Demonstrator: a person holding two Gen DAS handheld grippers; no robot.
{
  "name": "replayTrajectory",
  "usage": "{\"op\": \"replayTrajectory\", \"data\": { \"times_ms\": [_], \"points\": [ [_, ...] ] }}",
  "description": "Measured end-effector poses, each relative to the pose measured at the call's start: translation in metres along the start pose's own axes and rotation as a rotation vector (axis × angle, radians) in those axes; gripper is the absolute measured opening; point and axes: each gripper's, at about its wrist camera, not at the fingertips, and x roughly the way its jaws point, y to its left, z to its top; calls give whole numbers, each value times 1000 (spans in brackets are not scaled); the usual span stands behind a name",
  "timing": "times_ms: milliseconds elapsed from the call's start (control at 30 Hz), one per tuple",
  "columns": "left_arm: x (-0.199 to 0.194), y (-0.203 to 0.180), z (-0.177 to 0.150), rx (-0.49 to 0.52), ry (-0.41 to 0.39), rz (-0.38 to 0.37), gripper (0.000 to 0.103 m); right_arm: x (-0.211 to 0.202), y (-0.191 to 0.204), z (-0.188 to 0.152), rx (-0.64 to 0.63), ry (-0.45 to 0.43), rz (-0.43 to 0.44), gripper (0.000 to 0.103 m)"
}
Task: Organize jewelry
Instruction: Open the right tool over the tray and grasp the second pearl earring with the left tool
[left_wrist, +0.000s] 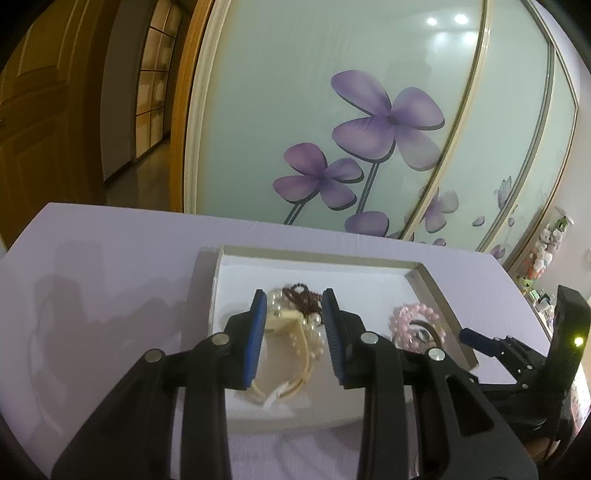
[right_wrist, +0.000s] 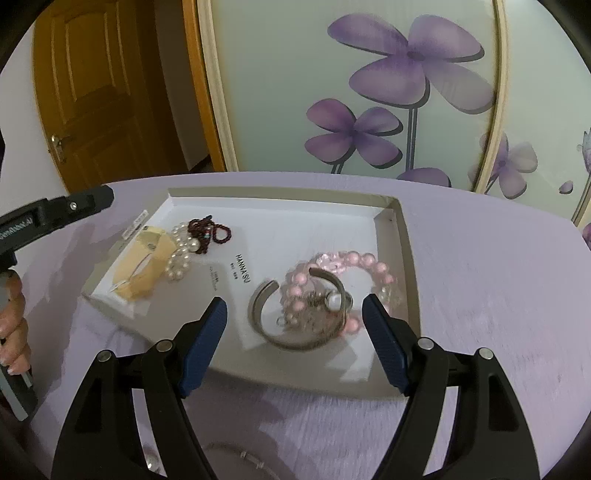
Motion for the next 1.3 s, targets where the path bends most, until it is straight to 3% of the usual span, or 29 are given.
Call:
{"op": "replayTrajectory", "data": {
  "times_ms": [667, 933, 1300],
  "points": [
    [-64, -39, -98, 30, 101, -31, 38, -108, -7, -86, 106, -55, -6, 78],
    [-70, -64, -144, 64, 178, -75, 39, -128, -14, -120, 151, -52, -8, 79],
    [-53, -95, -161, 139, 245, -58, 39, -130, -19, -128, 179, -46, 10, 80]
  ]
}}
